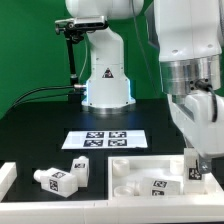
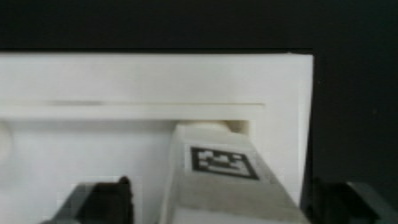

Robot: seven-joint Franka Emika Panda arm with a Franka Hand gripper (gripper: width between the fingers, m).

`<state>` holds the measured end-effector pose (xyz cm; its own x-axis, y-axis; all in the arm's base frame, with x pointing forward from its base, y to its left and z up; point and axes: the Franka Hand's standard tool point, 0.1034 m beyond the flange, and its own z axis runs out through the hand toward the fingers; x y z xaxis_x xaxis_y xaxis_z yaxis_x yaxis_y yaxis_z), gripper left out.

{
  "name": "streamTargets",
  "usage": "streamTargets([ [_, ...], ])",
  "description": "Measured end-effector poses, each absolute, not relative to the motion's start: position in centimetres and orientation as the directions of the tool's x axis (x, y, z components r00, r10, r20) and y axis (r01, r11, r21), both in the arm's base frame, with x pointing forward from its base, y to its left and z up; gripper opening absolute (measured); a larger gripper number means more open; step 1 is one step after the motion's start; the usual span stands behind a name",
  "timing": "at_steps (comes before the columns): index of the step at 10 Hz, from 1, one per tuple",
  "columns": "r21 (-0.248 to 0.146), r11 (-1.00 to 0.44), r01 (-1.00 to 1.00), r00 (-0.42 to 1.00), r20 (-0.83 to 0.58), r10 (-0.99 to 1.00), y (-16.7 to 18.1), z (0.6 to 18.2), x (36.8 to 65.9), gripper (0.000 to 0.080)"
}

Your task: Assemble one leg

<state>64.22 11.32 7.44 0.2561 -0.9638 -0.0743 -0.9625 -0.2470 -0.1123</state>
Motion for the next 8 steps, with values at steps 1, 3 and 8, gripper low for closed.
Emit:
streamTargets([
  [1,-0.13,-0.438,-0.89,0.446,-0.048,-0.894,10.81,7.63,64.48,0.0609],
  [3,-0.137,-0.679,-0.721,0.686,-0.002,-0.728,10.31,7.6,64.63,0.0641],
  [8,-0.053,-0.936,-0.347,0.933,0.077,-0.35,10.85,7.61,64.49,0.0648],
])
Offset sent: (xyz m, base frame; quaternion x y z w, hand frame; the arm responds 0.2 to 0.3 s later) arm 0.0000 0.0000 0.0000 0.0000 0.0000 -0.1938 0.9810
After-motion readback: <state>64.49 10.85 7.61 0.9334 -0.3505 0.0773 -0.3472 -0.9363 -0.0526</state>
